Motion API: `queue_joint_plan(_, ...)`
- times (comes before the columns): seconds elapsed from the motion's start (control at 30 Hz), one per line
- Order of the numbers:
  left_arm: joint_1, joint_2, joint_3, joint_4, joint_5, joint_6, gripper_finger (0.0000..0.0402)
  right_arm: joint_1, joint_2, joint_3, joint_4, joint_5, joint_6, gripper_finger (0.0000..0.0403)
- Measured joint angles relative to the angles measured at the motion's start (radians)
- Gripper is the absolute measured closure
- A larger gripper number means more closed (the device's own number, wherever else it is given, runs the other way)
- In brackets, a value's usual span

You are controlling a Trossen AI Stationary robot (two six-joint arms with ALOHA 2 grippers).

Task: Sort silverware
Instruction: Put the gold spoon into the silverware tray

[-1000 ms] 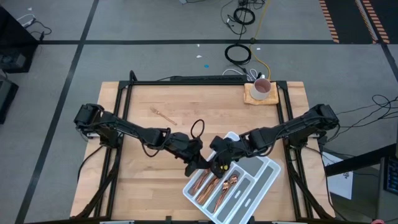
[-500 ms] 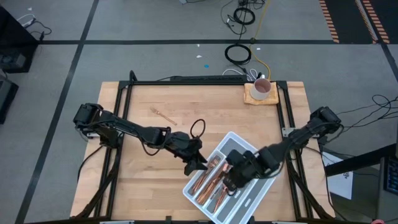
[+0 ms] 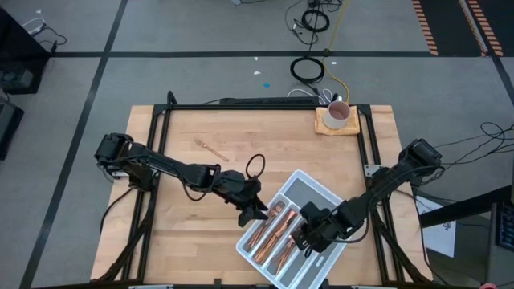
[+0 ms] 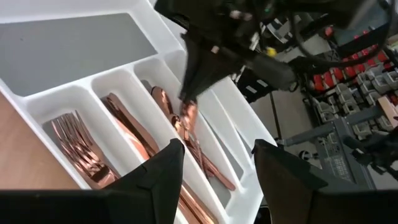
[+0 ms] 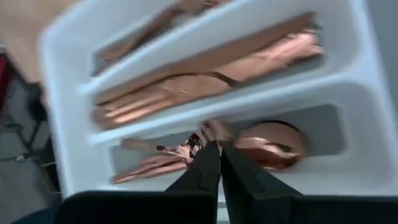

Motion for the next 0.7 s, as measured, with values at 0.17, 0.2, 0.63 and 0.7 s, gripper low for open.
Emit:
queue_joint_plan(0.17,0.002,0.001,0.000,-0.001,0.000,0.000,0.0203,0.006,0.000,-0.028,-0.018,-0.011,0.007,0.0402)
queue_joint_plan(0.2,0.003,0.001,0.000,-0.001,-0.001,0.000,0.0203,0.006,0.000,-0.028,-0.018,-0.017,-0.004,0.0400)
queue_joint_plan(0.63,0.074,-0.021,-0.001,-0.015,0.086,-0.018,0.0203,0.006,-0.001,-0.010,0.001,-0.061,-0.172,0.0218)
queue_joint_plan(0.7,0.094,-0.046,-0.001,-0.039,0.097,-0.010,0.0203,0.006,-0.002,-0.003,-0.022,-0.061,-0.179,0.0198)
